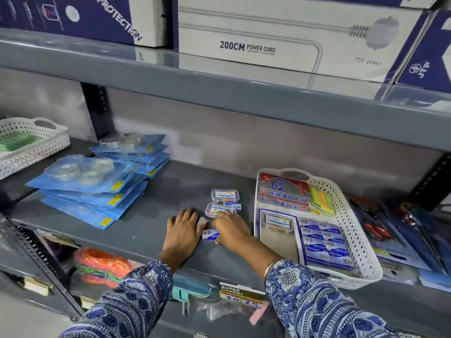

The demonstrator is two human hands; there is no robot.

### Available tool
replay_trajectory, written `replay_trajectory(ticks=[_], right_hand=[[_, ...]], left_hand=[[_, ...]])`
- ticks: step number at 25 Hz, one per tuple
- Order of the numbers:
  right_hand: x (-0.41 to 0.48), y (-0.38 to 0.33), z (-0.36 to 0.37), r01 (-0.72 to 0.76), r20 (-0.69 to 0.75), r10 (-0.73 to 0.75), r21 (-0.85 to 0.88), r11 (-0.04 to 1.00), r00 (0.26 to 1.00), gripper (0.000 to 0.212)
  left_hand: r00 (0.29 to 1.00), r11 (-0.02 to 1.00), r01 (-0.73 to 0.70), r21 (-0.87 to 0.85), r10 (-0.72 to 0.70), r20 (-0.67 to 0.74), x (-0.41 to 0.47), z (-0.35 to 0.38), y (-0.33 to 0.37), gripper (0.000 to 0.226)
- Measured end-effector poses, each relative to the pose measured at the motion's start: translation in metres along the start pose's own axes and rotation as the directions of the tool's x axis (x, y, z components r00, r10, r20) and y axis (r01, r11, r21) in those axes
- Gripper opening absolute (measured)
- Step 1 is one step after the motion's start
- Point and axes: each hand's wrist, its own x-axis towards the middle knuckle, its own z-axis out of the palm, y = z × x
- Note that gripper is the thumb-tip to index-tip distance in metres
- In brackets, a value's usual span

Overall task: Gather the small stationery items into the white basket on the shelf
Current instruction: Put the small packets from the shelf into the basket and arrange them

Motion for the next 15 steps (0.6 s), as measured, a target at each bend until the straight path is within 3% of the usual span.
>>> replay_trajectory(ticks=[9, 15], right_hand=[[-0.01, 0.003, -0.008, -0.012, -0.062, 0.011, -0.014, 1.0, 0.998, 0.032], [-0.049, 0.029, -0.037, -0.063, -0.16, 0.106, 0.254, 0.965, 0.981, 0.03]], left_hand=[[0.999, 0.999, -0.03, 0.022, 0.03, -0.033, -0.001, -0.001, -0.001, 0.069], [0.997, 0.997, -0.053, 0.059, 0.056, -0.048, 0.003, 0.006, -0.008, 0.058]])
